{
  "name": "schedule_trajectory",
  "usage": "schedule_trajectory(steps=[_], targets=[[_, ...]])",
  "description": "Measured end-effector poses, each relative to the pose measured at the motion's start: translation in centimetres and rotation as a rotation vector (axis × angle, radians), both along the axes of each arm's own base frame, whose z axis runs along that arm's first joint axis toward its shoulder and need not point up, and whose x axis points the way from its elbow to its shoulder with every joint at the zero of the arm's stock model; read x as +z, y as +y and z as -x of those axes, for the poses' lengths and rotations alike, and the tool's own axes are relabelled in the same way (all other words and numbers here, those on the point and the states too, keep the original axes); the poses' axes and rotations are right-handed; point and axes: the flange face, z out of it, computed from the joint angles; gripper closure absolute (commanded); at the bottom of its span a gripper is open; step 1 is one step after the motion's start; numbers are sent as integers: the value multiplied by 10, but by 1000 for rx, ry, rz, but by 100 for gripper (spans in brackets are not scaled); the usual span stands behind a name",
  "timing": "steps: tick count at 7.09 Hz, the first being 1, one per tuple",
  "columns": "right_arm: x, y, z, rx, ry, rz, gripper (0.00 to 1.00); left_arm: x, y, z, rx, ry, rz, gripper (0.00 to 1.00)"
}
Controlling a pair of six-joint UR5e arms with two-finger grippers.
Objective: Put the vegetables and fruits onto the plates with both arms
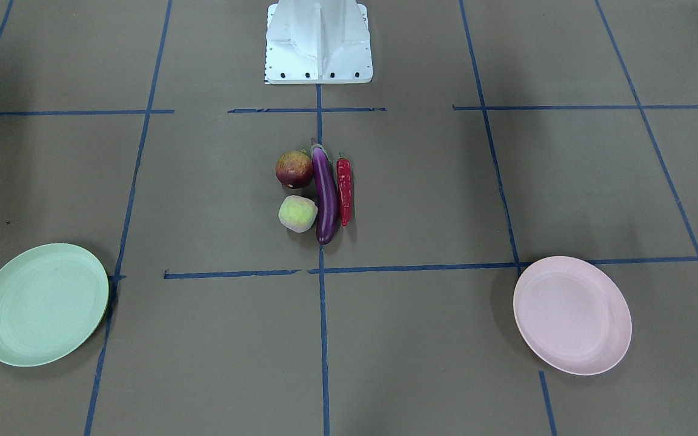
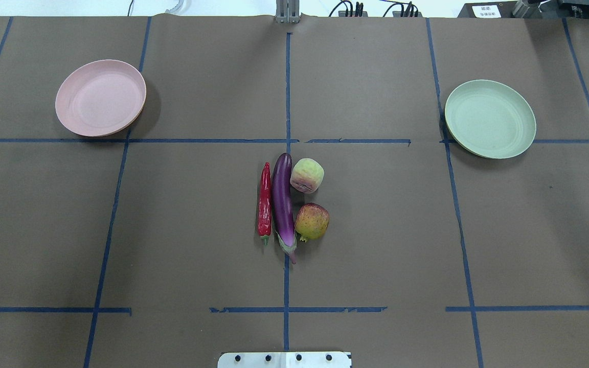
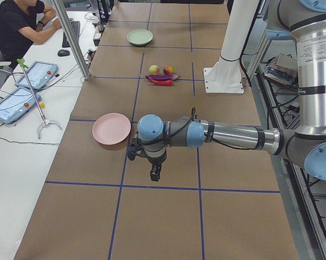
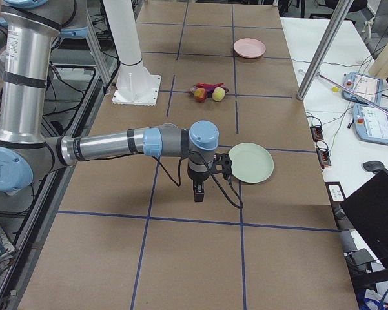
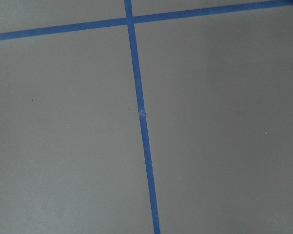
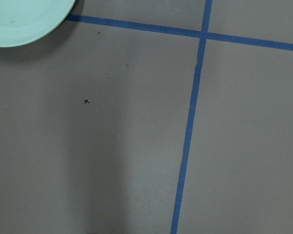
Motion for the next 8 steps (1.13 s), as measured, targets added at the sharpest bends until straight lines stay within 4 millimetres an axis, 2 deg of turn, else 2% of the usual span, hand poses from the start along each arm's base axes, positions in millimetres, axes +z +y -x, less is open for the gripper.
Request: schedule_trajectory(steps=[3,8], targets=[[2,1,0,0,2,3,0,-5,3,1,1,-9,-12,0],[-1,1,0,3,-3,2,0,0,4,0,2,-11,-2,0]])
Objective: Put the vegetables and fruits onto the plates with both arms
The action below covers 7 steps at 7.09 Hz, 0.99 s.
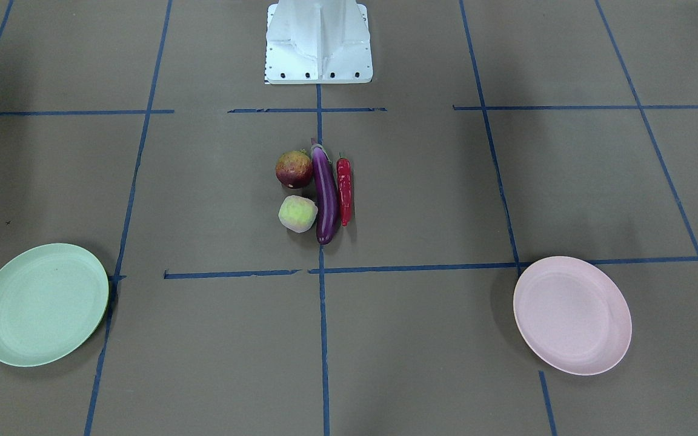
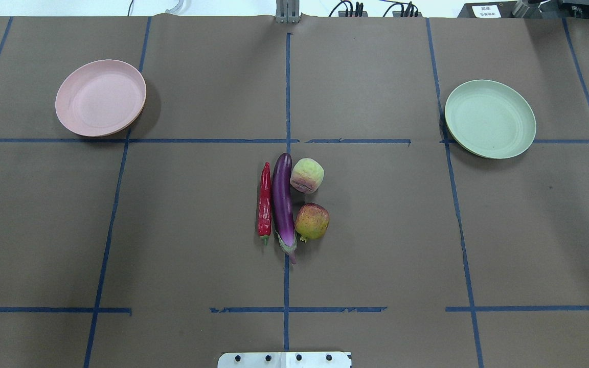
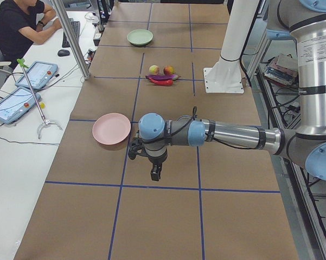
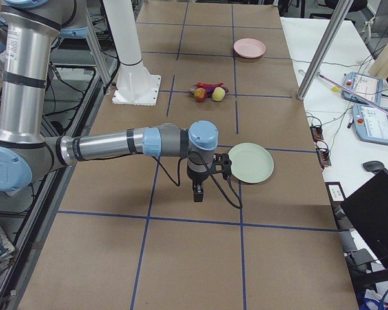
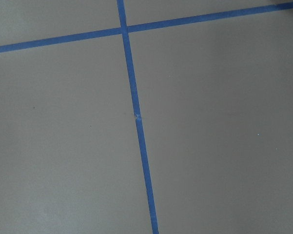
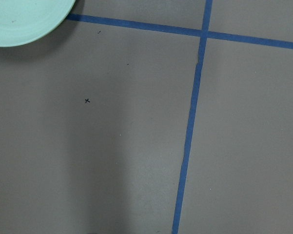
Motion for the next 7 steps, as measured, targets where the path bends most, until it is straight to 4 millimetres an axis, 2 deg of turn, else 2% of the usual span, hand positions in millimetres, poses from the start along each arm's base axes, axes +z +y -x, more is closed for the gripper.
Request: schedule_trajectory(steps=[7], targets=[[-12,-5,4,-7,-9,-69,0,7,7,0,1,-1,17,0]])
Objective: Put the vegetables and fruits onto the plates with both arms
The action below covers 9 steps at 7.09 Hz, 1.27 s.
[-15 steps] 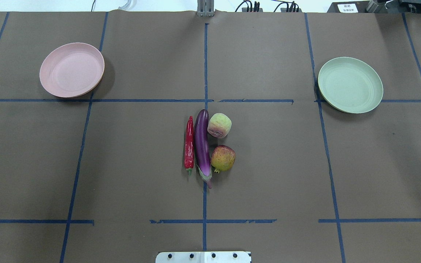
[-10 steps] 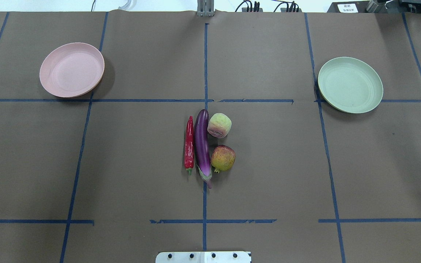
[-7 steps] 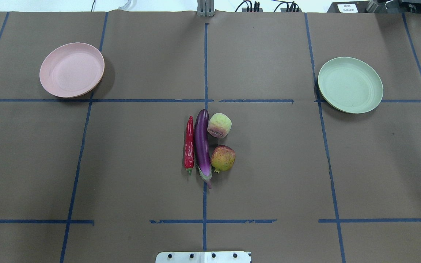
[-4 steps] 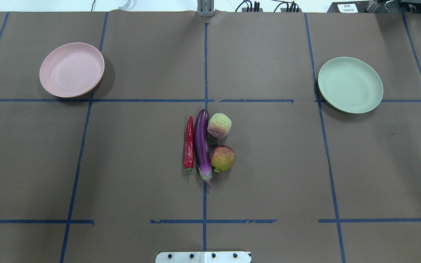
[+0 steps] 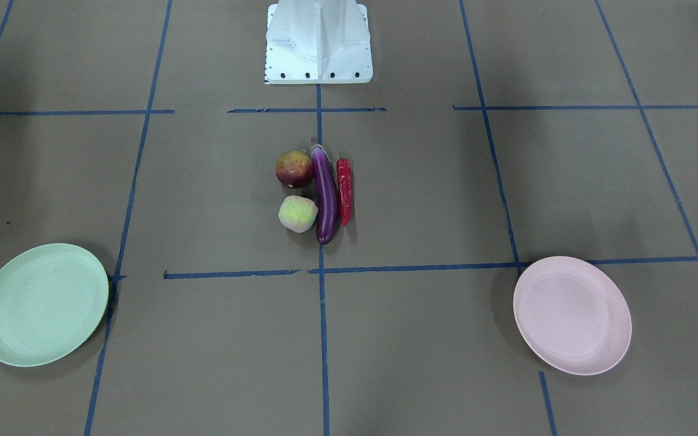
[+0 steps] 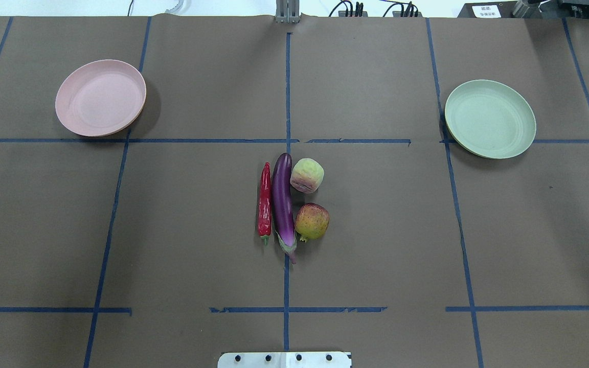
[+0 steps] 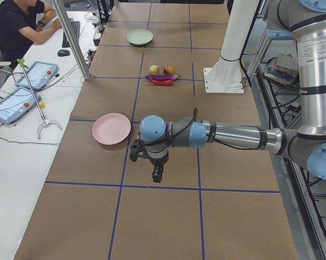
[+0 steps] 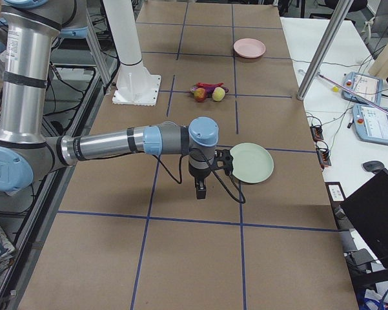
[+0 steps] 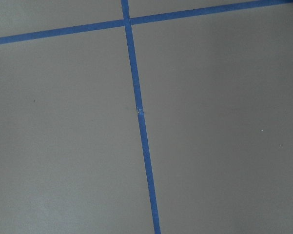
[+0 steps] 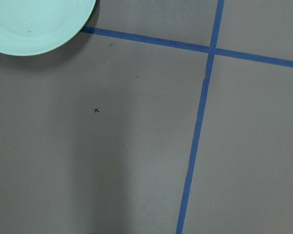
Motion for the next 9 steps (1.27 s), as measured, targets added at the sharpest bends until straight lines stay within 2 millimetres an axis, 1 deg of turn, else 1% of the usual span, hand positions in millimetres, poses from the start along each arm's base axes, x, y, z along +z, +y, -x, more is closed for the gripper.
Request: schedule_trajectory(steps=[1,2,3,4,5,6,7,8,9], targets=[[-4,-2,6,-7,-5,-22,0,1,5,0,0,0,5,0],[-15,-5,19,-6,-9,-23,0,2,7,0,0,0,7,0],[-39,-12,42,19,-19,-11,0,3,10,0,0,1,10,0],[-73,-22,74,67,-47,3,0,4,11,1,-1,1,12,0],[-110,-25,121,117,-96,29,0,6,13,1,-1,2,15,0],[-148,-25,174,162,-149,75,0,8,16,1,-1,2,19,0],[-189,-23,232,207,-190,131,0,9,17,1,-1,1,21,0],[-237,-12,305,260,-218,184,0,10,17,1,0,0,20,0],[-282,6,381,329,-235,234,0,11,17,1,3,-1,20,0]])
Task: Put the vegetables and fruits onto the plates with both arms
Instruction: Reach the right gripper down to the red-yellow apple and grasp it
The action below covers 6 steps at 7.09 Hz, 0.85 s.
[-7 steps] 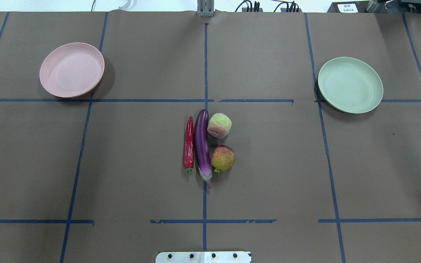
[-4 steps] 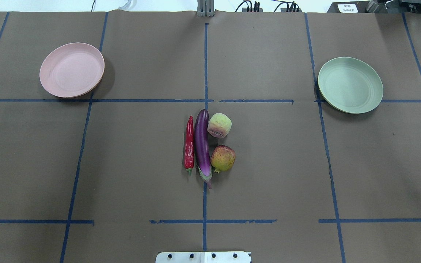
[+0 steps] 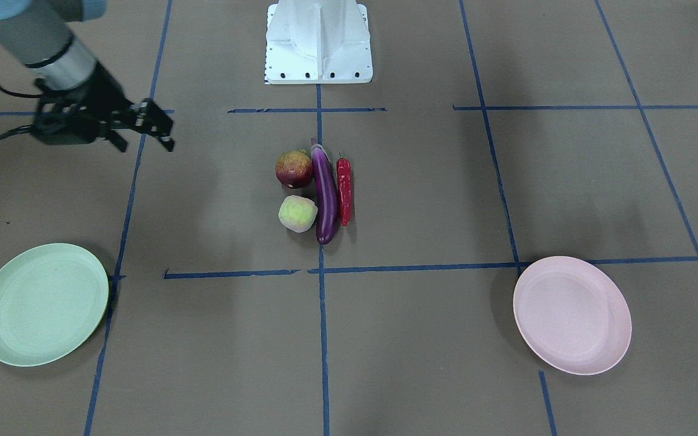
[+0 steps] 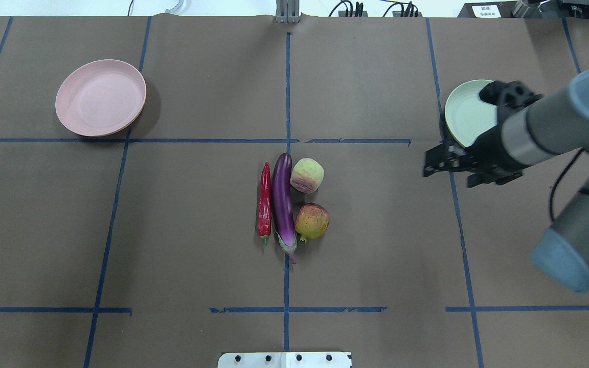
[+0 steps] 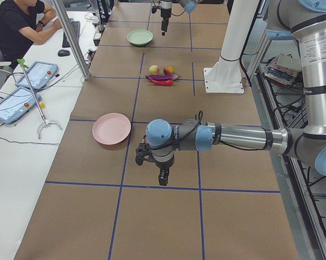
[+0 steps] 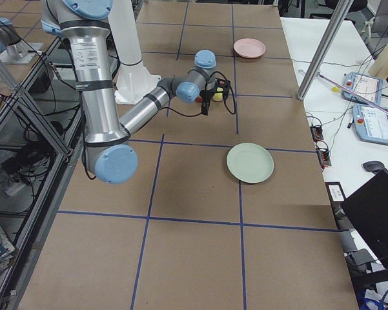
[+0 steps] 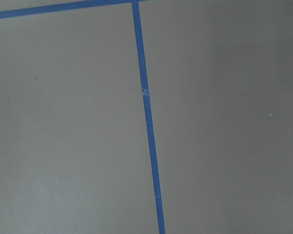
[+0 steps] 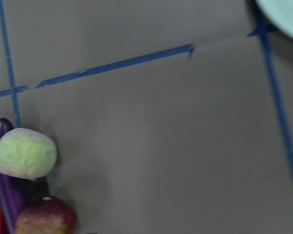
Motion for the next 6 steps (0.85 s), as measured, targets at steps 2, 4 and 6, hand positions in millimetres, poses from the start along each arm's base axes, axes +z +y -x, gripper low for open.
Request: schedule_trajectory(steps=[2,4,6], targets=[[-68,17,130,148,11,104,0,4,-1,0,2,-1,5,0],[-85,9,198,233,72,194,0,4,-1,0,2,-1,6,0],[-76,18,215,234,151,227,0,4,0,0,2,-1,6,0]])
